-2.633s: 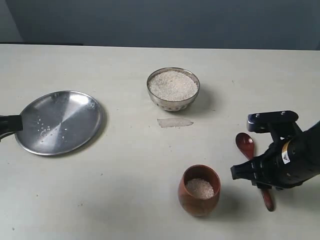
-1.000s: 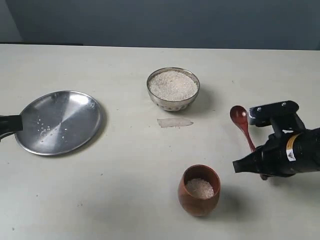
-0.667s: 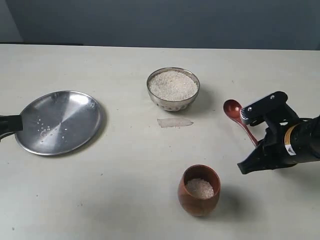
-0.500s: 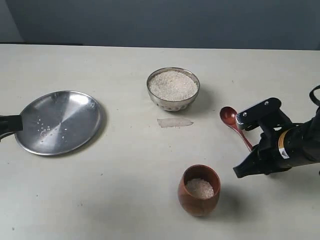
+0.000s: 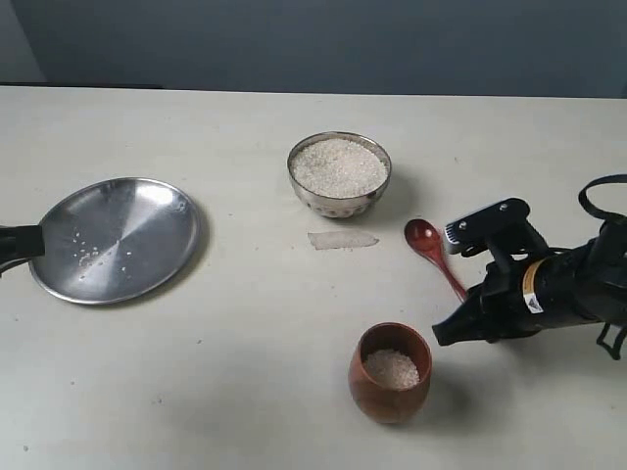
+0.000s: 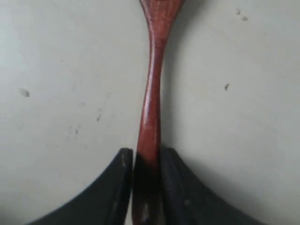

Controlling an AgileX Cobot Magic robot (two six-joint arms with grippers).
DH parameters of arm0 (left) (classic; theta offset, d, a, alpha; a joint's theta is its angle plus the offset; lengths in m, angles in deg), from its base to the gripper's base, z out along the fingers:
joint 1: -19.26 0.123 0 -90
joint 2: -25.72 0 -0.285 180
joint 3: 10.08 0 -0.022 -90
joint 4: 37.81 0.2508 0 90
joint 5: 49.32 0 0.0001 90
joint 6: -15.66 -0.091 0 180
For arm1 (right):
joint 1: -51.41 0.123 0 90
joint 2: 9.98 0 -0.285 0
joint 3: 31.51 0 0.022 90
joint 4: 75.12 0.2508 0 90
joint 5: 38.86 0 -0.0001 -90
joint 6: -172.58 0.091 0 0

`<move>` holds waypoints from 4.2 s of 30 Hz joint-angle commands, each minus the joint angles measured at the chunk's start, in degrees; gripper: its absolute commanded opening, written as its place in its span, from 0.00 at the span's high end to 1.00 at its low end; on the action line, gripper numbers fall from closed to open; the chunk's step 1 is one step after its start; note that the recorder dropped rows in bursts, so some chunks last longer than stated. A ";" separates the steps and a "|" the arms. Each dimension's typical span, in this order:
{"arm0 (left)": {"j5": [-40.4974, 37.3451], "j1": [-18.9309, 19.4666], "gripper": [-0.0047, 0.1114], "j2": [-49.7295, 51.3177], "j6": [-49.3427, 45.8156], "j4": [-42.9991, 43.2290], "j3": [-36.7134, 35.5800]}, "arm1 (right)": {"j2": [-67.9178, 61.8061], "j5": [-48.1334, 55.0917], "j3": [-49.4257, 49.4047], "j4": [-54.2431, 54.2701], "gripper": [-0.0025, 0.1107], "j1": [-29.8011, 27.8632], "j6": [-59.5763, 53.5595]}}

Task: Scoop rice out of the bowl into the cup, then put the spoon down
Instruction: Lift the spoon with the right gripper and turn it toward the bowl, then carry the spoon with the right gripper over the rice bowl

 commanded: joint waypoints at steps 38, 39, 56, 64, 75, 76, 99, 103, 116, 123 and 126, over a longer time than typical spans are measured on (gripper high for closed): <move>0.03 -0.33 0.96 0.19 -0.05 0.23 0.22 | 6.94 -9.62 -6.75 6.29 0.69 -2.53 -3.72; 0.03 -0.33 0.96 0.19 -0.05 0.23 0.22 | 6.30 -9.62 -6.71 7.53 0.69 -3.57 -4.09; 0.03 -0.33 0.96 0.19 -0.05 0.23 0.22 | 4.17 -12.89 -6.71 8.75 0.69 -5.66 -4.09; 0.03 -0.33 0.96 0.19 -0.05 0.23 0.22 | 3.02 -13.80 -6.71 8.62 0.69 -5.54 -3.84; 0.03 -0.33 0.96 0.19 -0.05 0.23 0.22 | 3.05 -13.49 -6.71 6.80 0.69 -3.89 -4.27; 0.03 -0.33 0.96 0.19 -0.05 0.23 0.22 | 3.05 -13.30 -6.71 6.81 0.69 -3.89 -4.27; 0.03 -0.33 0.96 0.19 -0.05 0.23 0.22 | -1.18 -10.53 -5.06 8.68 0.95 -3.89 -6.29; 0.03 -0.33 0.96 0.19 -0.05 0.23 0.22 | -1.25 -11.33 -5.06 8.80 0.98 -3.89 -6.29; 0.03 -0.33 0.96 0.19 -0.05 0.23 0.22 | 12.83 21.02 14.00 7.07 0.98 -3.89 -17.08; 0.03 -0.33 0.96 0.19 -0.05 0.23 0.22 | 11.29 40.30 30.40 13.39 0.98 -0.64 -34.05; 0.03 -0.33 0.96 0.19 -0.05 0.23 0.22 | 9.19 46.09 35.92 11.31 0.98 1.88 -36.39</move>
